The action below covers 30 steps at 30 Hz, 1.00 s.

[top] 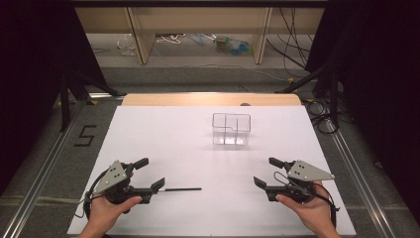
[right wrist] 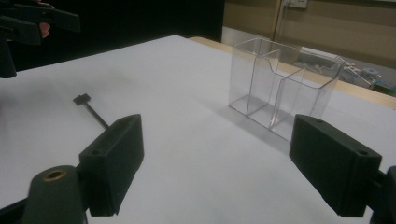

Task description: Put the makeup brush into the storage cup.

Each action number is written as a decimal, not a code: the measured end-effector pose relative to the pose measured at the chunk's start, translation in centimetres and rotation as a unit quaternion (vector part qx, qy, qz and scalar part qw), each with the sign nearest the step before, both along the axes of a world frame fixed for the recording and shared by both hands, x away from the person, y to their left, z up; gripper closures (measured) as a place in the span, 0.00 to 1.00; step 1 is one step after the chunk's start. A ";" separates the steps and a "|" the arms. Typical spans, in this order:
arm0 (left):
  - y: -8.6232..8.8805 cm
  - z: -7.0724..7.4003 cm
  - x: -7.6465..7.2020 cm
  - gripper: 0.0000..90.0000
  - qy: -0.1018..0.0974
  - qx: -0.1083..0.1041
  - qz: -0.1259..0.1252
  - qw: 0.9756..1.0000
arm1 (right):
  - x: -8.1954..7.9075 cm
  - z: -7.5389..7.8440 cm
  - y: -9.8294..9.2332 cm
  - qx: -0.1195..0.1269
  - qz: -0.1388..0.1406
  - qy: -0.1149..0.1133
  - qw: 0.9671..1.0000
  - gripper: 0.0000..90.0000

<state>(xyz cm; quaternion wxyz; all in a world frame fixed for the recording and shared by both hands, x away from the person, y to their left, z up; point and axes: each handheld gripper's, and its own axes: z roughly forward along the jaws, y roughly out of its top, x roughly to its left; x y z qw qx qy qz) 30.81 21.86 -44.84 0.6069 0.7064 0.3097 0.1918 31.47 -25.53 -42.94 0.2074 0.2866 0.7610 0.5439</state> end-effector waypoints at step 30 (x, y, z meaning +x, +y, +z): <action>-1.3 1.3 1.4 0.17 0.006 0.085 -0.043 0.995 | 0.0 0.1 0.0 0.001 0.000 -0.004 1.000 0.21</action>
